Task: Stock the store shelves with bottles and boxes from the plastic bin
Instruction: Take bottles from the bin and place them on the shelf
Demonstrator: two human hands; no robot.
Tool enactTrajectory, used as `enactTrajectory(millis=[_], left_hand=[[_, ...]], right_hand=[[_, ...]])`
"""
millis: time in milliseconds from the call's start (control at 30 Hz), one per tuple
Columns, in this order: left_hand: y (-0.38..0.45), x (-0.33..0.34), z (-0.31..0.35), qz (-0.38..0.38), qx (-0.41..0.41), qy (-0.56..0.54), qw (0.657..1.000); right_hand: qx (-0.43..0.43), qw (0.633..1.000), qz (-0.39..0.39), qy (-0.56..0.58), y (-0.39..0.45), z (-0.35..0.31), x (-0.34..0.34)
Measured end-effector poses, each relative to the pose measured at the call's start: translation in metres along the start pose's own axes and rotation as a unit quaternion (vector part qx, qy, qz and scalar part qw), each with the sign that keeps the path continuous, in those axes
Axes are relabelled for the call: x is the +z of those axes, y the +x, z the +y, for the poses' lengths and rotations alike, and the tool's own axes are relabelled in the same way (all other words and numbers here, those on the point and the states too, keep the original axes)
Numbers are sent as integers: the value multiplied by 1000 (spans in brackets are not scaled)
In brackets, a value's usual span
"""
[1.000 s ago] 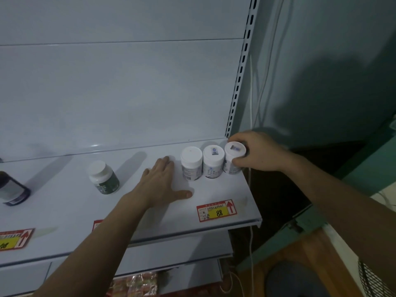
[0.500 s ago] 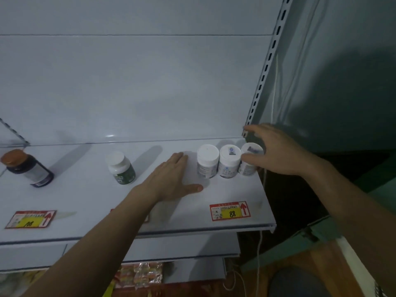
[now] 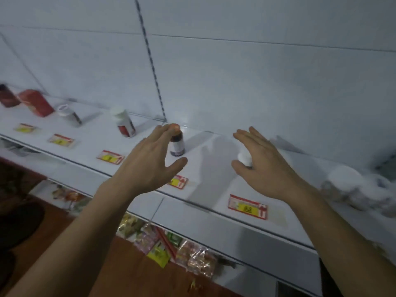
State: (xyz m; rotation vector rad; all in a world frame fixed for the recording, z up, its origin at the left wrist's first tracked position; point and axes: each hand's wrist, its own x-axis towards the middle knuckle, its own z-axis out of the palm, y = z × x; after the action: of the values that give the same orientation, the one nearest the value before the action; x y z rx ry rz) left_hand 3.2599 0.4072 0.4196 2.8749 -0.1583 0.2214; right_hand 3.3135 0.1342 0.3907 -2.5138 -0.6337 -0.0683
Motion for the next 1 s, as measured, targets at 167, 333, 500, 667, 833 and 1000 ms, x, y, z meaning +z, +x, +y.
enactTrajectory(millis=[167,333,500,667,833,1000], left_hand=[[-61,-40,-134,12,-75,19,997],[-106,-85,-263,12,-130,41,991],[-143,-137,-368,23,-173,68,982],[-171,-178,-468,33,-233,79,969],[-180,-205,-584,43,-285,74,955],[-166,-250,-708,57,-325,69,941]], right_hand=[[-84,995,-47,-11,58,-124,66],[-162,982,-79,-51,122,-251,137],[-199,970,-126,-66,181,-358,202],[-257,953,-147,-68,242,-458,269],[-305,934,-171,-79,314,-558,337],[-346,923,-156,-63,414,-661,395]])
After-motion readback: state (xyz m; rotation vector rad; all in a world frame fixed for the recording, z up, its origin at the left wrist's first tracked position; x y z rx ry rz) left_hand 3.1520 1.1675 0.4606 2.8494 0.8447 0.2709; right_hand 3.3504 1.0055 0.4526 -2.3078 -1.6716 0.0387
